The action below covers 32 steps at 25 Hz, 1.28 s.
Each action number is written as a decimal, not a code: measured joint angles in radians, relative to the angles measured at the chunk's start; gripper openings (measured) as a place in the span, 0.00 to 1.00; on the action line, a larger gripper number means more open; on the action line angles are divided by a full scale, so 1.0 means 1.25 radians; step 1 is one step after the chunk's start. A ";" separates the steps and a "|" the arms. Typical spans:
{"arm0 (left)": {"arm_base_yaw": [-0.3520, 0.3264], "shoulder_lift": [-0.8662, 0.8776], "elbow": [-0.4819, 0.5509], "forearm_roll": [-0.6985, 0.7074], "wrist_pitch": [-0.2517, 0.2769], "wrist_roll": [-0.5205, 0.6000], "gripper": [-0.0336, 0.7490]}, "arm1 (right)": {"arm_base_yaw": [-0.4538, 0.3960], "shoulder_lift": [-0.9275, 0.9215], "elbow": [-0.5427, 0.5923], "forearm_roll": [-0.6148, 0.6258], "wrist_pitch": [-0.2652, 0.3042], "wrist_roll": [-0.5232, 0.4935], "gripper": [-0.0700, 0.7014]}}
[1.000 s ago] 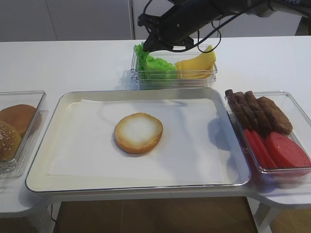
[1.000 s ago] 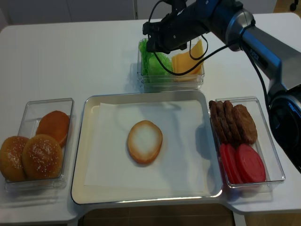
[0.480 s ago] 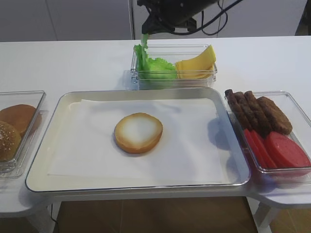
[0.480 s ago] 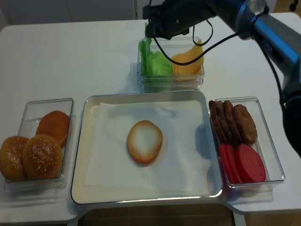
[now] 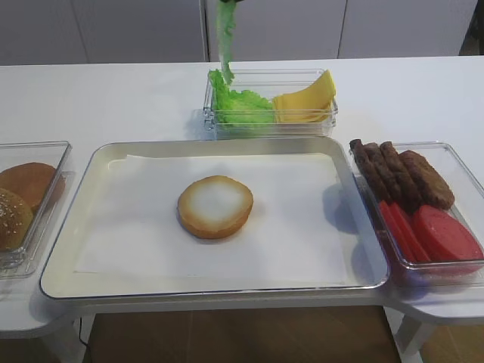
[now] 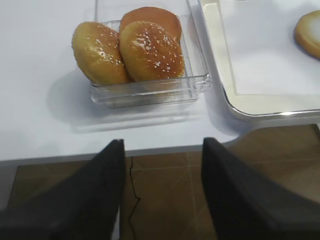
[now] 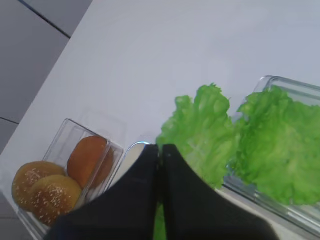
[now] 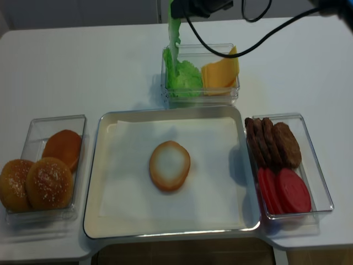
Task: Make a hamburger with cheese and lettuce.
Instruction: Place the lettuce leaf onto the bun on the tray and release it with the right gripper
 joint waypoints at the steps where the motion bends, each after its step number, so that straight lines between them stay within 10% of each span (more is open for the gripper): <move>1: 0.000 0.000 0.000 0.000 0.000 0.000 0.51 | 0.004 -0.015 0.008 -0.004 0.006 0.003 0.10; 11: 0.000 0.000 0.000 0.000 0.000 0.000 0.51 | 0.059 -0.217 0.268 -0.069 -0.016 0.026 0.10; 26: 0.000 0.000 0.000 -0.001 0.000 0.000 0.51 | 0.182 -0.303 0.622 -0.239 -0.331 0.150 0.10; 32: 0.000 0.000 0.000 -0.001 0.000 0.000 0.51 | 0.208 -0.303 0.630 -0.399 -0.364 0.261 0.10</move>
